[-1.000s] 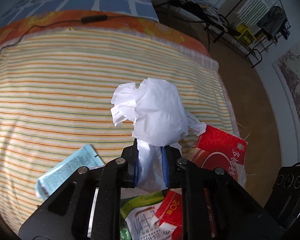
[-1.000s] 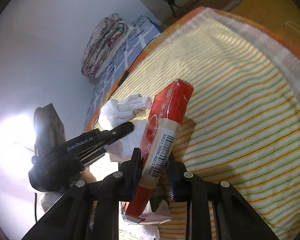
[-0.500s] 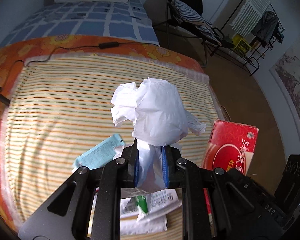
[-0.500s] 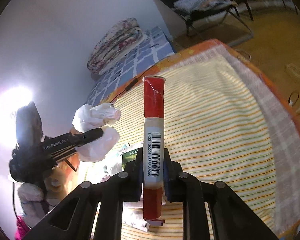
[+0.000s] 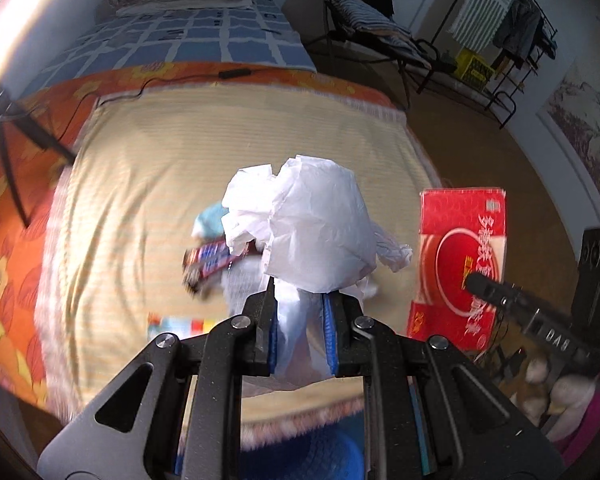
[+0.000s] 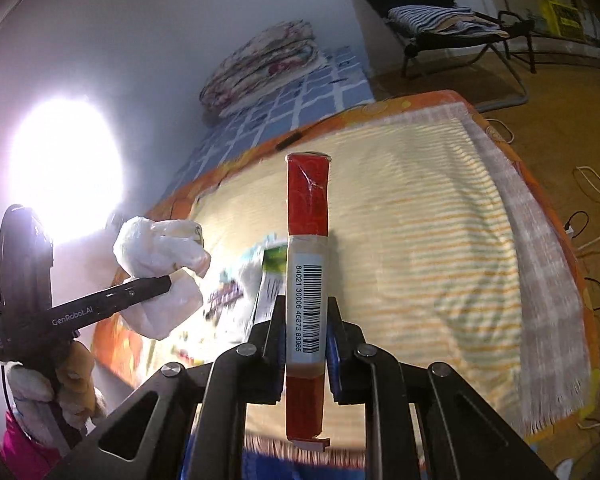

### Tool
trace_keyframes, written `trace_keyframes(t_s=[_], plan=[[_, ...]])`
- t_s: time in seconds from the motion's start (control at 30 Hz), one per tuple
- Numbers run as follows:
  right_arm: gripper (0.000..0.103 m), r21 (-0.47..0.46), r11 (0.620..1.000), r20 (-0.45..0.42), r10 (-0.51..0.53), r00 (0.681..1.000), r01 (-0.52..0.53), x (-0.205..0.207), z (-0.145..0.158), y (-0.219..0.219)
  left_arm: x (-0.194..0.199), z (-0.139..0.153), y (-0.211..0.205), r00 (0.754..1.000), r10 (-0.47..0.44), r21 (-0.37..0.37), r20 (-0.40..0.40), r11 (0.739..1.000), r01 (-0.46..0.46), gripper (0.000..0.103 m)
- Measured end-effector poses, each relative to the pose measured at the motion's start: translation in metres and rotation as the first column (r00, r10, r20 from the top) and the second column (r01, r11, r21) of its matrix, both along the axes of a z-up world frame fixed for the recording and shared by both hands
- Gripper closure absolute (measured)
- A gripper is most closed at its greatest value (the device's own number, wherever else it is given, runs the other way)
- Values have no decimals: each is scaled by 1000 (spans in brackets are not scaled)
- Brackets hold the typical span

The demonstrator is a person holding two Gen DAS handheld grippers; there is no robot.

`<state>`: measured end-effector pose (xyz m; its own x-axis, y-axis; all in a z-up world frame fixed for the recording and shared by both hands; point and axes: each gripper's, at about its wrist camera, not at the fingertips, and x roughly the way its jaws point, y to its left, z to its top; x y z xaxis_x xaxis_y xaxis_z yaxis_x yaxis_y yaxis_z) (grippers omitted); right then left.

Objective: Collect trash
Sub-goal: 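Lower the tissue and red box over the blue basket and open both grippers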

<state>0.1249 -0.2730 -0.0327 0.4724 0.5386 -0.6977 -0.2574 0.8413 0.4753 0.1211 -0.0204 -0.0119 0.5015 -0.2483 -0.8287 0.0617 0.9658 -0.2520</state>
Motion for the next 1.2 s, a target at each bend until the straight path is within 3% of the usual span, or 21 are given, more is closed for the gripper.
trace_keyframes(t_s=[0.4, 0.77, 1.2], plan=[[88, -34, 990, -29, 137, 990, -138, -66, -10, 4, -97, -28, 21, 998, 29, 1, -49, 1000, -29, 87], [88, -86, 965, -13, 248, 969, -248, -120, -17, 26, -150, -55, 31, 995, 40, 1, -86, 999, -40, 87], [88, -117, 927, -65, 350, 935, -355, -167, -43, 58, -191, -95, 42, 986, 52, 4, -161, 999, -52, 87]])
